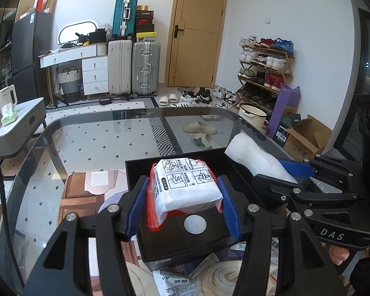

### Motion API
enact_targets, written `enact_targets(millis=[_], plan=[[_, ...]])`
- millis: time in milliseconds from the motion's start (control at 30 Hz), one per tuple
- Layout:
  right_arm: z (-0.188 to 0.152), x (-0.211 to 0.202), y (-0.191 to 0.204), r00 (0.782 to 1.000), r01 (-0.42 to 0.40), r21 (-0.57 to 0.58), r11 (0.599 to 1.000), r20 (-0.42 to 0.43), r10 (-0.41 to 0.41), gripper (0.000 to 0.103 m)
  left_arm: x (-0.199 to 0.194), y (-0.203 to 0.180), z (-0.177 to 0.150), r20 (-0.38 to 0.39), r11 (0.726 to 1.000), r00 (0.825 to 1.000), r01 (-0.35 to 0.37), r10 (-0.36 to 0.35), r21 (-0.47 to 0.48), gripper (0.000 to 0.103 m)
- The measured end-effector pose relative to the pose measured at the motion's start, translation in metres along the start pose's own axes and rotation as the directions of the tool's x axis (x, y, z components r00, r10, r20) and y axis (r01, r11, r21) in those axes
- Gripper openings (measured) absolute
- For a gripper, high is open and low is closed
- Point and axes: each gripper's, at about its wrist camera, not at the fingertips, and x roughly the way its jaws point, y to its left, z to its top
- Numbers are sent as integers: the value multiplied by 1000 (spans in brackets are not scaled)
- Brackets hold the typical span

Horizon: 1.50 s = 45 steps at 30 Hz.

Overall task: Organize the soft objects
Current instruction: 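Lift and carry the packet with the left tool while the right tool carries the foam over the black box, then open the left tool to drop the packet while the right tool drops the foam into the box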

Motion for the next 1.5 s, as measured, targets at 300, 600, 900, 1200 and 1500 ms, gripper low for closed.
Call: enact_targets(millis=[300, 600, 900, 1200, 1500], plan=[[1, 18, 2, 1000, -2, -15, 1000, -25, 2, 41, 8, 1, 1, -22, 1000, 1000, -9, 9, 12, 55], [2, 32, 9, 999, 5, -48, 999, -43, -7, 41, 19, -5, -1, -69, 1000, 998, -4, 6, 28, 55], [1, 33, 13, 998, 27, -77, 997, -59, -32, 41, 19, -7, -3, -80, 996, 996, -33, 40, 84, 57], [-1, 30, 12, 997, 10, -56, 998, -81, -15, 41, 15, -8, -4, -90, 994, 996, -14, 23, 104, 57], [2, 15, 3, 1000, 22, -78, 997, 3, -22, 61, 2, -4, 1, -85, 997, 996, 48, -42, 68, 83]])
